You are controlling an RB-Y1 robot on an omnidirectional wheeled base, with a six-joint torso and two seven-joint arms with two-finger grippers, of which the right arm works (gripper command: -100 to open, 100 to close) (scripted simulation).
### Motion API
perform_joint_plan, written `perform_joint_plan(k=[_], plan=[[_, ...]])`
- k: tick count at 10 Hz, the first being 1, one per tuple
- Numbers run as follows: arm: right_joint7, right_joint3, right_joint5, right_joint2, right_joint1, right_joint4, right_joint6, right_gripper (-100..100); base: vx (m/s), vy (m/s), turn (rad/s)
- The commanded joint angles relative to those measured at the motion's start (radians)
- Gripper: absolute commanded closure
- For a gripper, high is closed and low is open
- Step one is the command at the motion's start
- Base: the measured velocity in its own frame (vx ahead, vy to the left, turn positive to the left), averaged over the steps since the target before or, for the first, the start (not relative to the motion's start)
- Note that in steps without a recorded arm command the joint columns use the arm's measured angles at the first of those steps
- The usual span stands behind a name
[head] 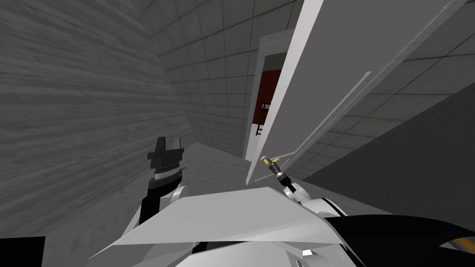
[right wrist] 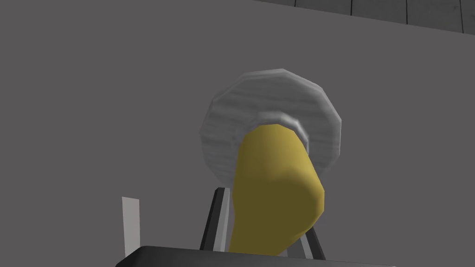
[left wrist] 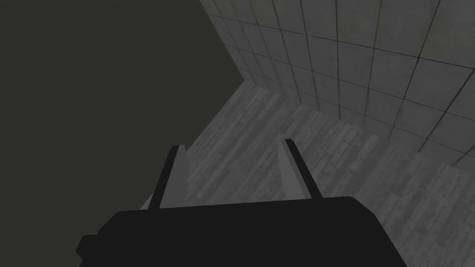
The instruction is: Pull the door open
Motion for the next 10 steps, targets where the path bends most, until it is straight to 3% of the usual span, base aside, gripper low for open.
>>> perform_joint_plan(k=[1, 2, 7, 10], plan=[[-0.005, -0.001, 0.003, -0.009, 0.011, -0.002, -0.02, 100, -0.186, -0.111, 0.162], [-0.006, 0.0, 0.002, -0.004, 0.009, -0.01, -0.008, 100, -0.073, -0.041, 0.04], [-0.012, -0.005, 0.005, -0.023, 0.031, 0.03, -0.077, 100, -0.185, -0.096, 0.187], [-0.013, -0.007, 0.006, -0.03, 0.037, 0.043, -0.098, 100, -0.113, -0.06, 0.09]])
